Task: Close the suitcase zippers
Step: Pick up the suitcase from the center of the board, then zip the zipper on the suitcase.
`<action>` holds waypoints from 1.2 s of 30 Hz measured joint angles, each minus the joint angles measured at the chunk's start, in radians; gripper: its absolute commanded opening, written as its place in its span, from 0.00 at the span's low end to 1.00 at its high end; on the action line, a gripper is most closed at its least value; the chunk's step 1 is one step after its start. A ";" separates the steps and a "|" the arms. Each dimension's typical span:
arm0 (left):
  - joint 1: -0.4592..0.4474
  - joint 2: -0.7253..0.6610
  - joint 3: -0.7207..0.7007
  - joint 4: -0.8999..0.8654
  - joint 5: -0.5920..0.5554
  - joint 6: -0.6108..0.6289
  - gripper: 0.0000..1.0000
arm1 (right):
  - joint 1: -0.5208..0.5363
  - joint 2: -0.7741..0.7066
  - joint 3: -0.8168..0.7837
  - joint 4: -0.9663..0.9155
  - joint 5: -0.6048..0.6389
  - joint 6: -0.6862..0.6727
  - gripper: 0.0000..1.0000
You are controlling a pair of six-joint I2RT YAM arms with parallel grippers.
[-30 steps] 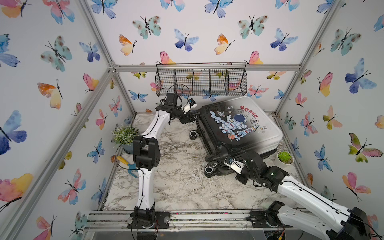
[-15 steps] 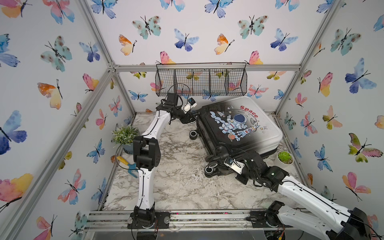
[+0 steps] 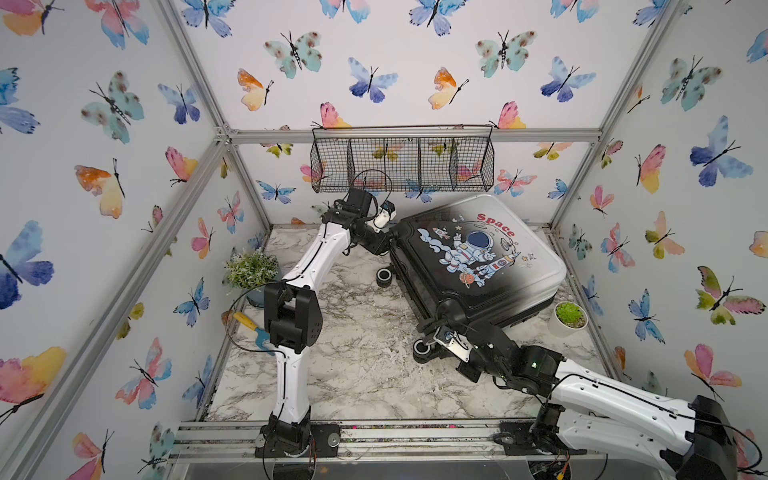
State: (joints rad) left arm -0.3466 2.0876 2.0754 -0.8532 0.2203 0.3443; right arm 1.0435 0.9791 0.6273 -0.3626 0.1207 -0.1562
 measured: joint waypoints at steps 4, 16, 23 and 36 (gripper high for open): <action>0.000 -0.012 0.040 -0.087 -0.050 -0.026 0.00 | 0.031 0.002 0.000 0.030 0.006 0.048 0.01; 0.040 -0.192 0.040 -0.228 -0.061 -0.219 0.00 | 0.042 -0.129 0.078 0.003 0.059 0.100 0.01; 0.060 -0.293 0.060 -0.272 -0.058 -0.379 0.00 | 0.041 -0.161 0.175 -0.052 0.080 0.101 0.01; 0.082 -0.391 0.002 -0.269 -0.048 -0.534 0.00 | 0.042 -0.125 0.257 -0.079 0.011 0.091 0.01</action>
State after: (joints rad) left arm -0.2649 1.6962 2.0769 -1.1225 0.1719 -0.1902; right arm 1.0855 0.8543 0.8848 -0.4416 0.1318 -0.0650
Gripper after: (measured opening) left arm 0.471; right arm 0.051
